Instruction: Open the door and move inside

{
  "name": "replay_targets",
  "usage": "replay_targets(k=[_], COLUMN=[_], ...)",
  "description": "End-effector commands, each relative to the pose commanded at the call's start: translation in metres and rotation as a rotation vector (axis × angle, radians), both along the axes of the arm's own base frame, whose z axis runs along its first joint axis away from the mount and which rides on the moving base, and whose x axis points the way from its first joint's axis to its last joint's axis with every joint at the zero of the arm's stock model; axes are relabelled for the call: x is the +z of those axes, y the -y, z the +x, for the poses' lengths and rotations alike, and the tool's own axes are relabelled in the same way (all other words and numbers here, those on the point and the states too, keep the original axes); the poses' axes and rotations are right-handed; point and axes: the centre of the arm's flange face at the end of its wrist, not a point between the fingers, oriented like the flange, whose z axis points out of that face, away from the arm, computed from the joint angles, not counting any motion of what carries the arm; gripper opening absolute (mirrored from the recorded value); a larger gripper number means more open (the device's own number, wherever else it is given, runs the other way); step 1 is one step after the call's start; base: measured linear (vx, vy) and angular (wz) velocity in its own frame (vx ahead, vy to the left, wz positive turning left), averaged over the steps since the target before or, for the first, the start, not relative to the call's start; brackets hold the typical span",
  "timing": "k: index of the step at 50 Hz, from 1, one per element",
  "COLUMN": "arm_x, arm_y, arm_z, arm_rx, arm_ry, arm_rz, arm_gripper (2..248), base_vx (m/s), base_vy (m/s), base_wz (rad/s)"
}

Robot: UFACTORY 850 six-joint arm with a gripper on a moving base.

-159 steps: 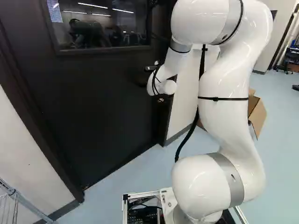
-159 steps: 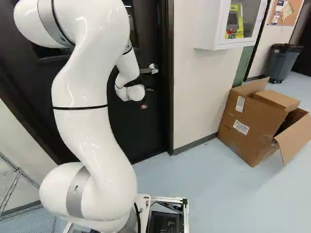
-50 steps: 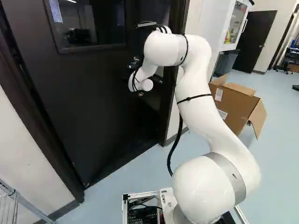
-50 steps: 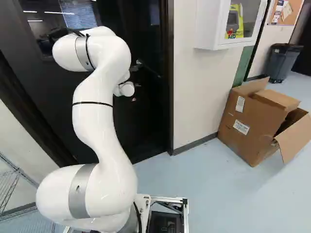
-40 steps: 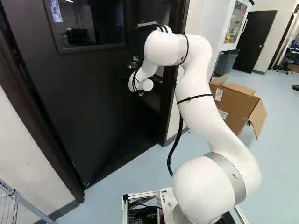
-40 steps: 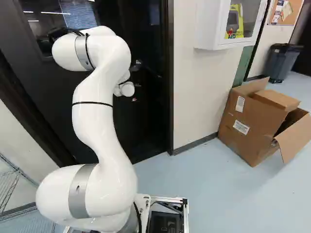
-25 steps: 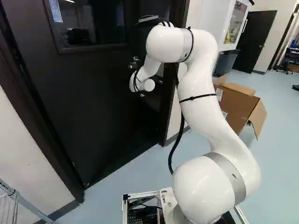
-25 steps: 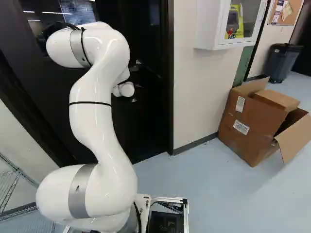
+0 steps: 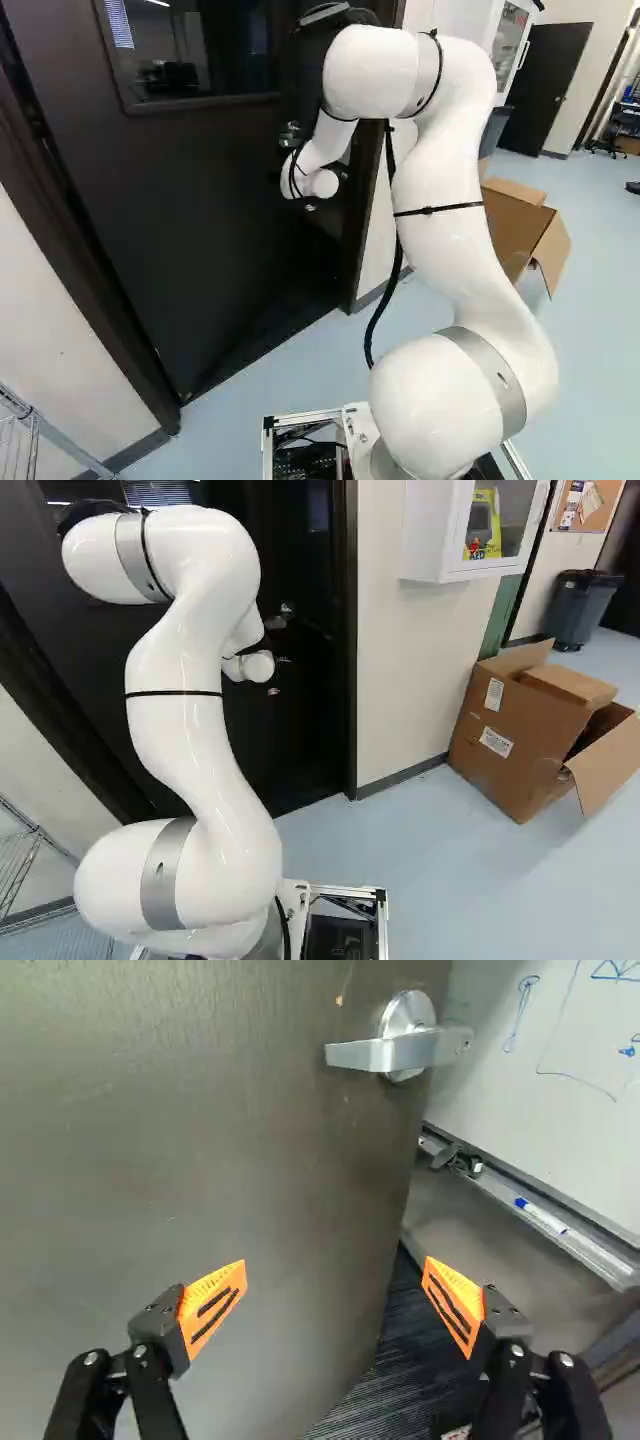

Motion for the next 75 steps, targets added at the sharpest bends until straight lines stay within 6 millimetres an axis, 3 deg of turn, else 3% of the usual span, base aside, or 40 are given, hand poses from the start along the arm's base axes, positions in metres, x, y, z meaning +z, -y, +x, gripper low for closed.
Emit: replay_targets(k=[75], arm_x=[0.017], arm_y=[0.048], arm_z=[-0.146], arm_rx=[-0.175], arm_ry=[-0.100], arm_rz=[0.063], arm_gripper=[247], base_vx=[0.000], base_vy=[0.000], base_wz=[0.000])
